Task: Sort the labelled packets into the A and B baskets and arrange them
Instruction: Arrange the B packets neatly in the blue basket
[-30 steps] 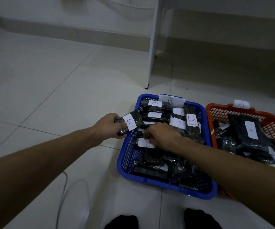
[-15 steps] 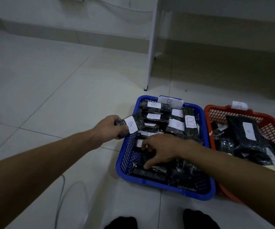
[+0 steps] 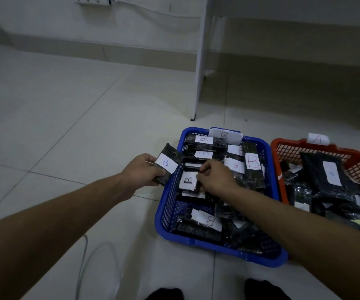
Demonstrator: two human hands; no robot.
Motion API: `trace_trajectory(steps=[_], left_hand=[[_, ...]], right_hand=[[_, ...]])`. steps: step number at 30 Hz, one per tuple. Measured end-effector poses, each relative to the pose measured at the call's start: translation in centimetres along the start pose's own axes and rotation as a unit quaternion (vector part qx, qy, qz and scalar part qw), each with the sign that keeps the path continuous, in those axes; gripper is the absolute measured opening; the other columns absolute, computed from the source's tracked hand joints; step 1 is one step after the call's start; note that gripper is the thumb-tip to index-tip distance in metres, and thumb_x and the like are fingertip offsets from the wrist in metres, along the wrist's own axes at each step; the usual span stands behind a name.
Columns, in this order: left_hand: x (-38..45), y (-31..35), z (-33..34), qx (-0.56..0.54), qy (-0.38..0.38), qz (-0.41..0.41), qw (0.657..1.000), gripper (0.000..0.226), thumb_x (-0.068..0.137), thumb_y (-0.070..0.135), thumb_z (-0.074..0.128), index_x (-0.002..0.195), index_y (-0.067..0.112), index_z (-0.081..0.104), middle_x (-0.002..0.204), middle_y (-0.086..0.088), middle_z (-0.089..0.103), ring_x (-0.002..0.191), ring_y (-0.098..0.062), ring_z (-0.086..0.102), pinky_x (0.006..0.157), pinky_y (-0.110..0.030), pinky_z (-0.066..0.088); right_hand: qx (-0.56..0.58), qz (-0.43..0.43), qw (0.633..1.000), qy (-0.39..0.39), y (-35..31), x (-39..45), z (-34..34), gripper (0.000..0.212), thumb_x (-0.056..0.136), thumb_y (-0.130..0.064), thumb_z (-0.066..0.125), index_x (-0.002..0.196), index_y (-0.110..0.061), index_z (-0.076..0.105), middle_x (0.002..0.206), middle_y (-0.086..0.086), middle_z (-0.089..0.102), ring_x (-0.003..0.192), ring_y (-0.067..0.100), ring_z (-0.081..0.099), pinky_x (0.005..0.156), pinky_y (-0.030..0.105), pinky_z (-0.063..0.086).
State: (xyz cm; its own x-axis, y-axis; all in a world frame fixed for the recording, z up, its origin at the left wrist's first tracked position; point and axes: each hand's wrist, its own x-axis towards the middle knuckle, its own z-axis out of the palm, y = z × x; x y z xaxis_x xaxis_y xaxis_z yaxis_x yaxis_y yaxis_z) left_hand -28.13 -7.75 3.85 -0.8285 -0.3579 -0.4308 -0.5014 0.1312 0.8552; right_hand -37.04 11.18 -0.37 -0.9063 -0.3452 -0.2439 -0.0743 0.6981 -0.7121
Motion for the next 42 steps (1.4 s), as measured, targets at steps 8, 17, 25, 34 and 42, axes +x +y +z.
trace_trajectory(steps=[8, 17, 25, 34, 42], left_hand=[[0.4, -0.5, 0.2, 0.019, -0.008, 0.006, 1.0, 0.027, 0.084, 0.009, 0.073, 0.106, 0.007, 0.056, 0.098, -0.009, 0.072, 0.077, -0.015, 0.065, 0.067, -0.024, 0.053], [-0.1, 0.0, 0.9, 0.009, -0.027, 0.019, 0.999, 0.028, 0.084, 0.007, 0.073, 0.105, 0.005, 0.055, 0.098, -0.011, 0.072, 0.078, -0.015, 0.067, 0.063, -0.021, 0.053], [-0.1, 0.2, 0.5, 0.007, -0.01, 0.022, 1.0, 0.028, 0.083, 0.006, 0.073, 0.104, 0.005, 0.055, 0.097, -0.011, 0.071, 0.079, -0.016, 0.067, 0.062, -0.022, 0.053], [-0.3, 0.5, 0.6, 0.004, -0.012, 0.028, 1.0, 0.027, 0.085, 0.006, 0.072, 0.105, 0.005, 0.054, 0.099, -0.011, 0.071, 0.08, -0.015, 0.066, 0.064, -0.023, 0.055], [-0.5, 0.5, 0.9, -0.021, -0.02, 0.028, 0.999, 0.034, 0.087, 0.002, 0.067, 0.114, 0.008, 0.047, 0.1, -0.011, 0.066, 0.079, -0.015, 0.067, 0.06, -0.023, 0.057]], right_hand=[[-0.059, -0.063, 0.996, -0.013, 0.3, -0.5, 0.4, 0.029, 0.074, -0.029, 0.086, 0.092, -0.018, 0.065, 0.09, -0.004, 0.067, 0.081, 0.012, 0.063, 0.065, 0.023, 0.047], [-0.231, -0.18, 0.956, -0.01, 0.2, -0.7, -0.4, 0.031, 0.081, -0.051, 0.075, 0.083, -0.025, 0.06, 0.079, -0.008, 0.063, 0.076, 0.012, 0.06, 0.068, 0.032, 0.052], [-0.292, -0.135, 0.857, -0.403, -2.4, -4.7, -2.8, 0.032, 0.083, -0.05, 0.074, 0.104, -0.027, 0.07, 0.08, -0.011, 0.072, 0.075, 0.013, 0.071, 0.08, 0.033, 0.057], [-0.358, -0.237, 0.854, -0.293, -1.4, -4.2, -2.5, 0.039, 0.091, -0.04, 0.063, 0.127, -0.026, 0.056, 0.108, -0.003, 0.064, 0.098, 0.018, 0.059, 0.084, 0.034, 0.05], [-0.063, -0.091, 0.969, -0.221, -1.5, -2.9, -6.5, 0.033, 0.092, -0.033, 0.066, 0.122, -0.027, 0.052, 0.105, -0.001, 0.066, 0.087, 0.013, 0.067, 0.07, 0.026, 0.054]])
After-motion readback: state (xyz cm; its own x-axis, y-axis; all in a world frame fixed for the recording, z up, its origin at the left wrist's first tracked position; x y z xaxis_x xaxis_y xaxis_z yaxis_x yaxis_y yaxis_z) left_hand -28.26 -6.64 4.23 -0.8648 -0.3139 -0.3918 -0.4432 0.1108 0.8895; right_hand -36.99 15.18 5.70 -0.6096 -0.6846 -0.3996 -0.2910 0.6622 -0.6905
